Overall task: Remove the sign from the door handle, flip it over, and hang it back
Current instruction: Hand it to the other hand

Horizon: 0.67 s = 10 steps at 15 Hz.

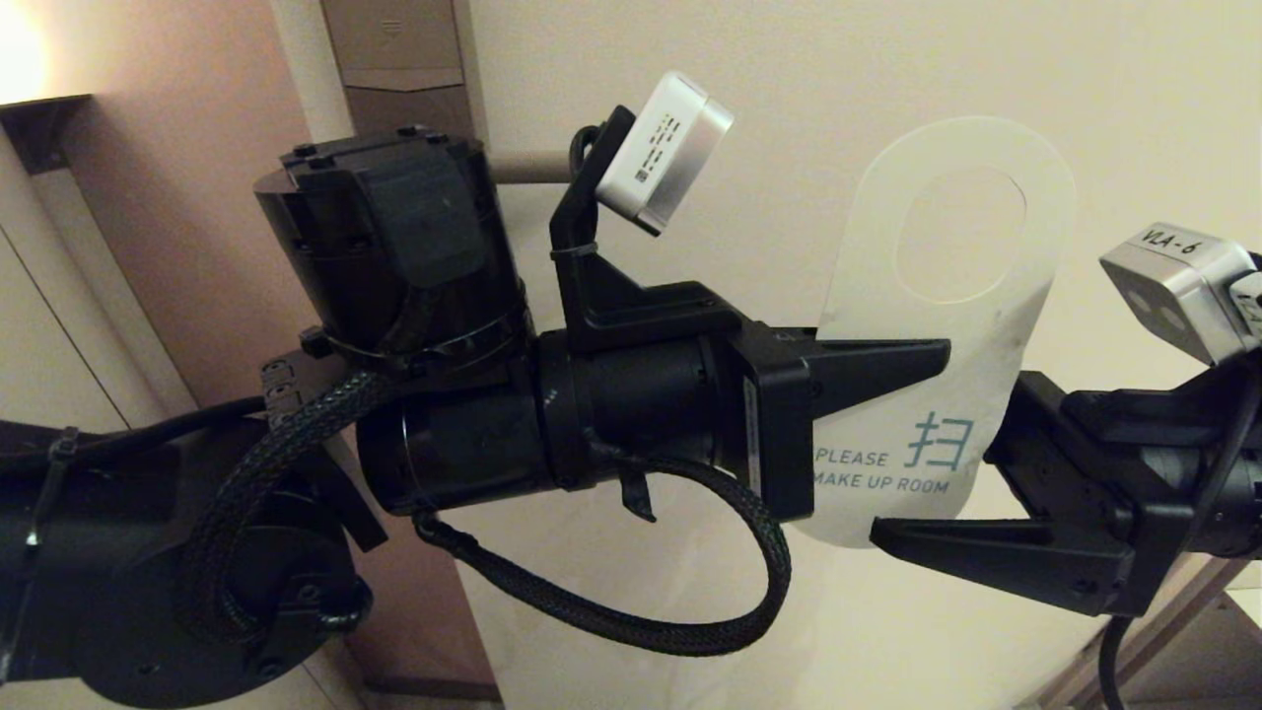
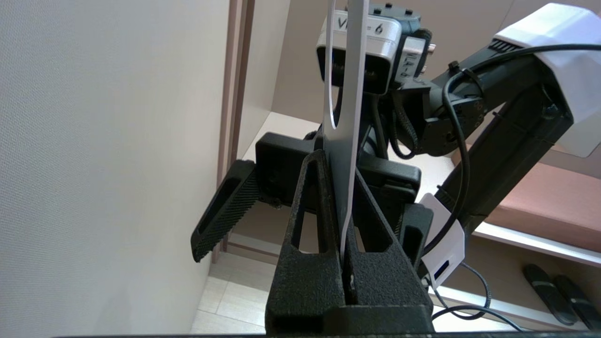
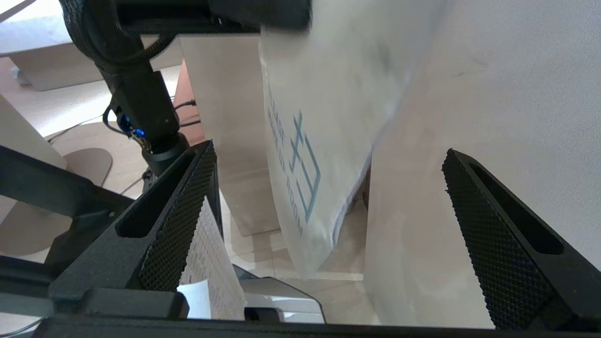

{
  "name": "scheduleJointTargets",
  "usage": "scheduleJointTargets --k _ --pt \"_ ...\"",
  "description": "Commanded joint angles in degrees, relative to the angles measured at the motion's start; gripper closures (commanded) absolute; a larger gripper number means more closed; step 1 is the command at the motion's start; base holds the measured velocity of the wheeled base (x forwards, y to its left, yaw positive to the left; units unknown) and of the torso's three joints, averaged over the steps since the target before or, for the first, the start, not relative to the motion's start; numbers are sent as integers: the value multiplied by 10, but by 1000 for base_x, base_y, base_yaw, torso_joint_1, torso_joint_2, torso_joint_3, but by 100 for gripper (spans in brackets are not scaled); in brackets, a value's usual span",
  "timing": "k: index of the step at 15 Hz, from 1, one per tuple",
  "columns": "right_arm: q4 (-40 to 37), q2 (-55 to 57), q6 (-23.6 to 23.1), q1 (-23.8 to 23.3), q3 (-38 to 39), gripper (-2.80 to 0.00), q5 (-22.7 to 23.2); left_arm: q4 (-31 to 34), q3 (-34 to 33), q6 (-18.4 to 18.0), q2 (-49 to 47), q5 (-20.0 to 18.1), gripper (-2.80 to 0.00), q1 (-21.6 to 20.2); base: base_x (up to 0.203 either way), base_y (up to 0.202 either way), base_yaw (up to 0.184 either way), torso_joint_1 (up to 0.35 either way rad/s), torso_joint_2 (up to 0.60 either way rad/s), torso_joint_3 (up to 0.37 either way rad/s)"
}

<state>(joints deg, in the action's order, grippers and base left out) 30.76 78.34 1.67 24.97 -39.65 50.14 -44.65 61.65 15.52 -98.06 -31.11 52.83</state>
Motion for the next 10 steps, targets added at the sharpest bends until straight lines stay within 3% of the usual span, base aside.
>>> scheduleJointTargets --k 1,3,4,10 --pt "2 1 1 0 -2 -280 3 -3 1 1 -4 -2 0 0 0 0 0 0 0 0" --pt "2 1 1 0 -1 -280 3 -3 4 1 -6 -2 0 0 0 0 0 0 0 0" --pt "2 1 0 0 -1 0 3 -2 6 1 -6 -2 0 0 0 0 0 0 0 0" --pt "2 1 1 0 -1 0 3 -3 15 1 -18 -1 0 0 0 0 0 0 0 0"
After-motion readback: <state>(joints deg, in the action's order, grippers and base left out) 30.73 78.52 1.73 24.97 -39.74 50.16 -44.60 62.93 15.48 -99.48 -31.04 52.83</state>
